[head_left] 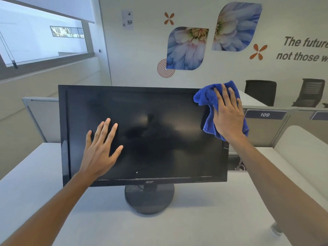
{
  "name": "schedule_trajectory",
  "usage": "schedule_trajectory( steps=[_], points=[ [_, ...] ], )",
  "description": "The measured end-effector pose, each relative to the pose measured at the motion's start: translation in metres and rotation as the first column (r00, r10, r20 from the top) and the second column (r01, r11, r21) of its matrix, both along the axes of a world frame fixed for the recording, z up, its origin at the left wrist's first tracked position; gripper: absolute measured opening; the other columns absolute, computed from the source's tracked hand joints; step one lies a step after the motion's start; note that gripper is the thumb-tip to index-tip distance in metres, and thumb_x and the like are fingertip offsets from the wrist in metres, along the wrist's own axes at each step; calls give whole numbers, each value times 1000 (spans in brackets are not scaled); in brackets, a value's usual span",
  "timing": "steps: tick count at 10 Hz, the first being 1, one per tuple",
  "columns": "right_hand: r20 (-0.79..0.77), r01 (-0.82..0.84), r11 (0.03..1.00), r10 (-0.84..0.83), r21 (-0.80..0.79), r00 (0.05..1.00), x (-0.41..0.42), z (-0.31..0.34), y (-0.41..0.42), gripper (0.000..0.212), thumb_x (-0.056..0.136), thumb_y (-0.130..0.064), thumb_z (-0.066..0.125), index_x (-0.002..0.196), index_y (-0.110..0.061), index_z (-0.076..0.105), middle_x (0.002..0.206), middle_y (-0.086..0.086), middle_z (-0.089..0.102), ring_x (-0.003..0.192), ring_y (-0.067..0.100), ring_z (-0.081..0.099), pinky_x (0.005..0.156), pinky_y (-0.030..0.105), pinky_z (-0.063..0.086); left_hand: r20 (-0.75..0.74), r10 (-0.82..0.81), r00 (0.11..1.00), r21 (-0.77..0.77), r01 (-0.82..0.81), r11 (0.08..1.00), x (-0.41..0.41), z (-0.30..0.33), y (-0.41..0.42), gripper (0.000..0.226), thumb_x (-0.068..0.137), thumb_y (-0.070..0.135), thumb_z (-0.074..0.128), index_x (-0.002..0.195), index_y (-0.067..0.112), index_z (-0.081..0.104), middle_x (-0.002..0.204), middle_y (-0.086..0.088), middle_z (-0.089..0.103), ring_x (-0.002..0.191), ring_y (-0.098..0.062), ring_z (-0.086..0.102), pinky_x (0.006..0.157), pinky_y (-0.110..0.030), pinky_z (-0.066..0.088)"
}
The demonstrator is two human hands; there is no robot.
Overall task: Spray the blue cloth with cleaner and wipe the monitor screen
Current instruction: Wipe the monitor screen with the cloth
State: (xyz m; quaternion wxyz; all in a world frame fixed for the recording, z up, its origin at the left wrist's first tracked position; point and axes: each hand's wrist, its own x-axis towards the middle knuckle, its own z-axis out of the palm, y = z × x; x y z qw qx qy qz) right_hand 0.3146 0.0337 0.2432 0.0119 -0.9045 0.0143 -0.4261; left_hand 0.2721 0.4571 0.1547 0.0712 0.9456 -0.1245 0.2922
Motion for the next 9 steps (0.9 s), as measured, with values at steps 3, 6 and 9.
schedule_trajectory(
  steps=[3, 6, 9],
  points=[
    [-95, -132, 990, 136, 48, 986, -5, -20, -27, 57, 101, -30, 39, 155, -24, 23, 164, -1, 18, 151, 25, 14, 117, 54, 25, -1, 5, 1000, 16, -5, 1000, 1, 1, -1, 74, 91, 58, 27, 154, 25, 13, 164, 0, 2, 150, -21, 3, 119, -54, 10],
    [-106, -152, 983, 162, 101, 981, -40, -99, -26, 57, 101, -33, 39, 155, -22, 25, 164, -1, 19, 151, 25, 13, 118, 53, 26, -22, 3, 1000, 18, -3, 1000, 0, 0, -3, 74, 91, 58, 27, 155, 25, 9, 164, 0, -1, 150, -20, -1, 119, -54, 6],
    [-125, -142, 977, 163, 159, 979, -77, -156, -16, 55, 100, -30, 33, 153, -17, 30, 161, 3, 26, 150, 29, 18, 117, 53, 27, -35, -7, 999, 17, 8, 1000, -1, -2, 0, 74, 91, 57, 30, 155, 25, 7, 164, 1, -4, 150, -20, -4, 119, -56, 4]
  ],
)
